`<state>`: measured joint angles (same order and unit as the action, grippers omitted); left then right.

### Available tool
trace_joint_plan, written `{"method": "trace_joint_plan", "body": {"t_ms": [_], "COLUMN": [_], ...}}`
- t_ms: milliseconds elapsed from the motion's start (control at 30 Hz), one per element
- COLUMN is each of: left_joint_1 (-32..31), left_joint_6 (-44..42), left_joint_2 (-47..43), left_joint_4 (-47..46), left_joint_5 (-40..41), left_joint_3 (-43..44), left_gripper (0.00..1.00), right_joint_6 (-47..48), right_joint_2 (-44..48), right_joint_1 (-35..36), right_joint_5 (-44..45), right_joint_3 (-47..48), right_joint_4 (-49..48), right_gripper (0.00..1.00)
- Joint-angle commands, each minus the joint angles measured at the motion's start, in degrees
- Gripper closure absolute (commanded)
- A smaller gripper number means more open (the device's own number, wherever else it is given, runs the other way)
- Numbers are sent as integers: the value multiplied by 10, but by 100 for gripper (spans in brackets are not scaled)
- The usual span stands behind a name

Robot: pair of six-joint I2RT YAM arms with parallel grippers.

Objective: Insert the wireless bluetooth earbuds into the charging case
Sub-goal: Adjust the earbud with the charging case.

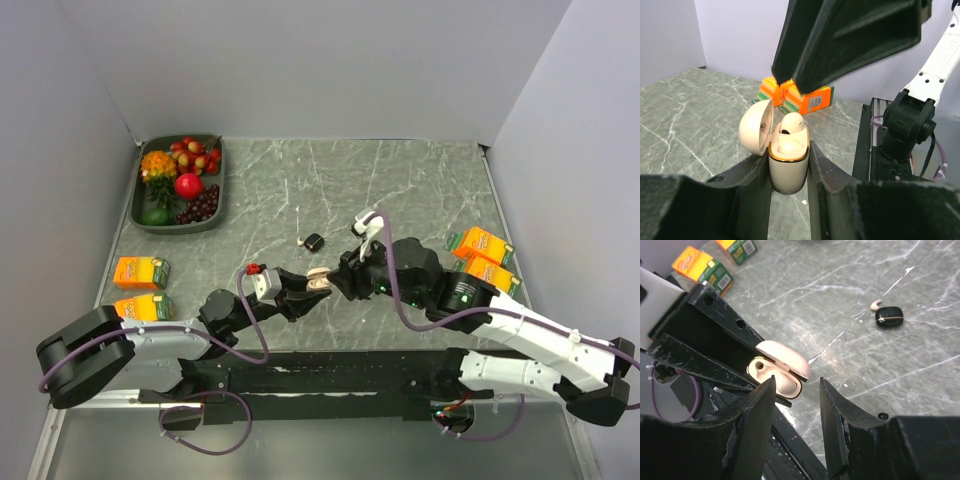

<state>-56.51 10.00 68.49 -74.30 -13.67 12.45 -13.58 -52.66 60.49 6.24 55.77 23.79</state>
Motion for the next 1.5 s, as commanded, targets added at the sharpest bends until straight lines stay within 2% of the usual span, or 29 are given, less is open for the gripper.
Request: {"method": "trace_joint_plan", "body": {"t_ms": [0,333,567,1067,1200,1333,1433,1467], "left_joint_1": [-3,-4,-3,-3,-3,-4,-9,-9], "left_joint_6": [7,9,2,-10,-12,-21,-34,-36], "left_joint_2": [2,1,-9,-25,-28,-48,-83,-92], "left_joint_4": [-313,-315,-307,-286,-283,-269,-244,-240], "left_joint_5": [-9,-12,0,11,16,36,71,80], "left_joint_3": [-1,-1,-8,-7,-8,-21,-41,-54], "left_gripper": [99,99,99,99,99,99,99,99], "right_joint_6": [8,11,15,11,5,-19,-33,-36], "right_joint_2": [26,0,8,-23,-14,20,37,35], "right_joint_1": [5,4,5,14,15,2,-57,-96], "right_joint_5": [29,2,4,-50,-16,81,110,116], "right_joint_3": [29,23,16,6,5,-7,-26,-29], "right_joint_4": [-4,-16,-23,-30,-30,-42,-73,-80], "right_gripper": [55,76,77,83,83,71,64,62]}}
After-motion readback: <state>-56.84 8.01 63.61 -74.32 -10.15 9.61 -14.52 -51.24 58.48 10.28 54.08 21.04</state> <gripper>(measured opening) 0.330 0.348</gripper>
